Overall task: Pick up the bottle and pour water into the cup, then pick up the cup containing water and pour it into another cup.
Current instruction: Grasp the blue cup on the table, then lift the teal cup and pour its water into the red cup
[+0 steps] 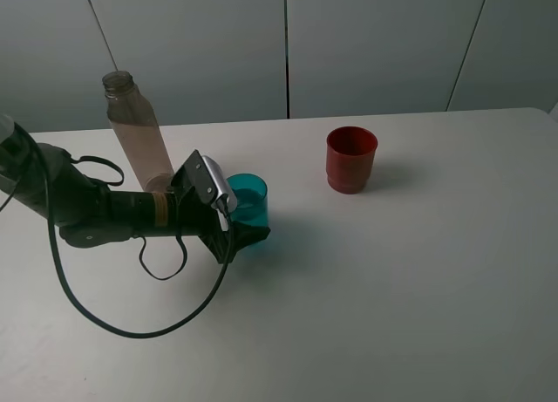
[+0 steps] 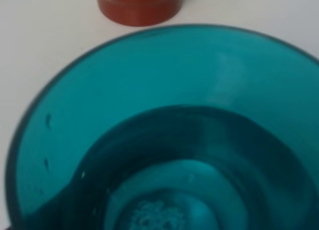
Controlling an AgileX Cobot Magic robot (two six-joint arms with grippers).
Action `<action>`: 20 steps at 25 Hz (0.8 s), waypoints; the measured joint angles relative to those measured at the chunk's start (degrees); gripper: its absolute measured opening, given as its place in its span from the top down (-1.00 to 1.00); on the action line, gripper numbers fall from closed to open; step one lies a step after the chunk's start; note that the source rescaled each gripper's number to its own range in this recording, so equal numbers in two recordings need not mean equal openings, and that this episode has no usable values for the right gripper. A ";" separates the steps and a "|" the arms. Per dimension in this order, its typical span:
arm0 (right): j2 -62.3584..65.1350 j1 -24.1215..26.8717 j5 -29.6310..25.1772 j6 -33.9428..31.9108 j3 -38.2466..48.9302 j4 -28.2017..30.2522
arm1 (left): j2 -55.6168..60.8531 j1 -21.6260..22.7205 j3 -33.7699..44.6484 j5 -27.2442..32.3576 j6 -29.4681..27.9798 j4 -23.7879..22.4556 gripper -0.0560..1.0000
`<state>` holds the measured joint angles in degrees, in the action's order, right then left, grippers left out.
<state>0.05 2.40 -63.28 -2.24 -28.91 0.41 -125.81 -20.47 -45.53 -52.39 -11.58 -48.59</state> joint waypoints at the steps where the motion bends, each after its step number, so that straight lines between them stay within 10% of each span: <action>1: 0.00 0.00 0.00 0.00 0.00 0.00 | 0.00 0.00 0.00 0.00 0.57 0.00 0.61; 20: 0.00 0.00 0.00 -0.13 0.00 0.00 | -0.13 0.00 0.00 -0.89 4.48 0.00 0.61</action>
<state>0.05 2.40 -63.28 -2.37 -28.91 0.41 -125.94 -20.47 -45.53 -53.27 -7.10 -48.59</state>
